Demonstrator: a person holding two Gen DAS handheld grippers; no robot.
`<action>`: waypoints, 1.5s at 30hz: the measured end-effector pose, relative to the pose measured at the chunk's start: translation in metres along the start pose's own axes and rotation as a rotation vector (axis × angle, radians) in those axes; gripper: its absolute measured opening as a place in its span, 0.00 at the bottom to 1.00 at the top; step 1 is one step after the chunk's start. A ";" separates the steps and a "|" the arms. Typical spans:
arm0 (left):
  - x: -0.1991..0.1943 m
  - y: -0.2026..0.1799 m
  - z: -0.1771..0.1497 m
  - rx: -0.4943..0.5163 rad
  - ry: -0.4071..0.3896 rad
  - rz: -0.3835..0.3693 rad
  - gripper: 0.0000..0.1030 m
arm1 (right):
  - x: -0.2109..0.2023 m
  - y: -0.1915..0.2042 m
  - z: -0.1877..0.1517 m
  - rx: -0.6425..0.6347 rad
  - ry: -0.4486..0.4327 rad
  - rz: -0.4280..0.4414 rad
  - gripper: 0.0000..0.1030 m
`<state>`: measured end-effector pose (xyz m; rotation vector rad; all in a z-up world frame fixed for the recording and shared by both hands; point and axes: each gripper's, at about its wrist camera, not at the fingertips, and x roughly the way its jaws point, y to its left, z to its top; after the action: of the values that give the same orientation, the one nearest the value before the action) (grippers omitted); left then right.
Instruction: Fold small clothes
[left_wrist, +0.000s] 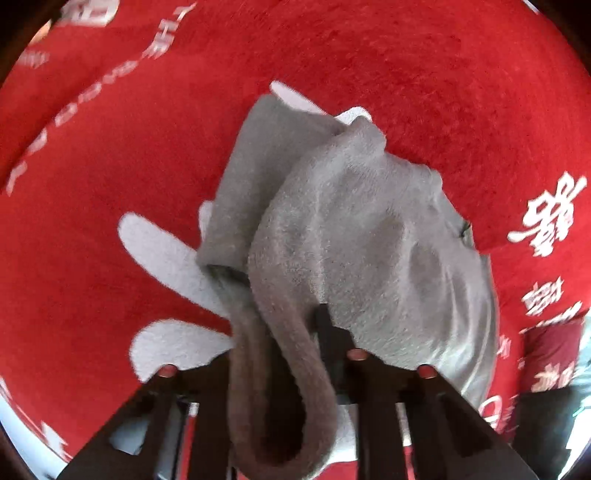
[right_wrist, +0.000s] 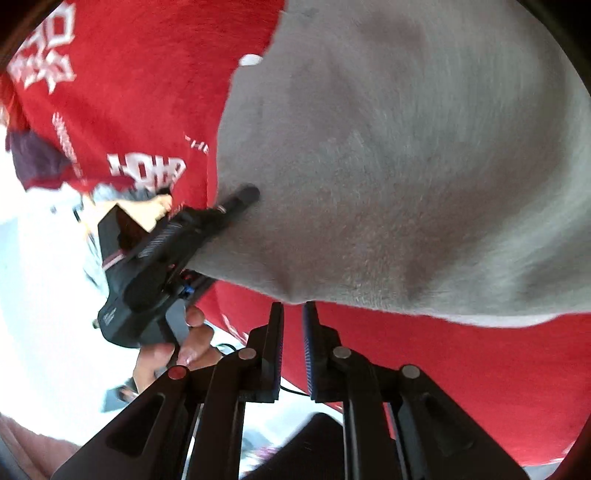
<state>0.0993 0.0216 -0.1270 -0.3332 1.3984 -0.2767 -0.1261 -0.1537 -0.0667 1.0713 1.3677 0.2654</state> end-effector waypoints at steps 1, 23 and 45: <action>-0.004 -0.008 -0.002 0.061 -0.021 0.037 0.14 | -0.006 0.003 0.002 -0.021 -0.003 -0.033 0.17; -0.019 -0.072 -0.046 0.691 -0.179 0.264 0.11 | 0.096 0.158 0.153 -0.418 0.371 -0.360 0.83; -0.053 -0.132 -0.059 0.761 -0.196 0.139 0.11 | 0.048 0.137 0.138 -0.471 0.211 -0.341 0.15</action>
<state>0.0341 -0.0837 -0.0358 0.3558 1.0274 -0.6156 0.0631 -0.1101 -0.0185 0.4199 1.5506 0.4304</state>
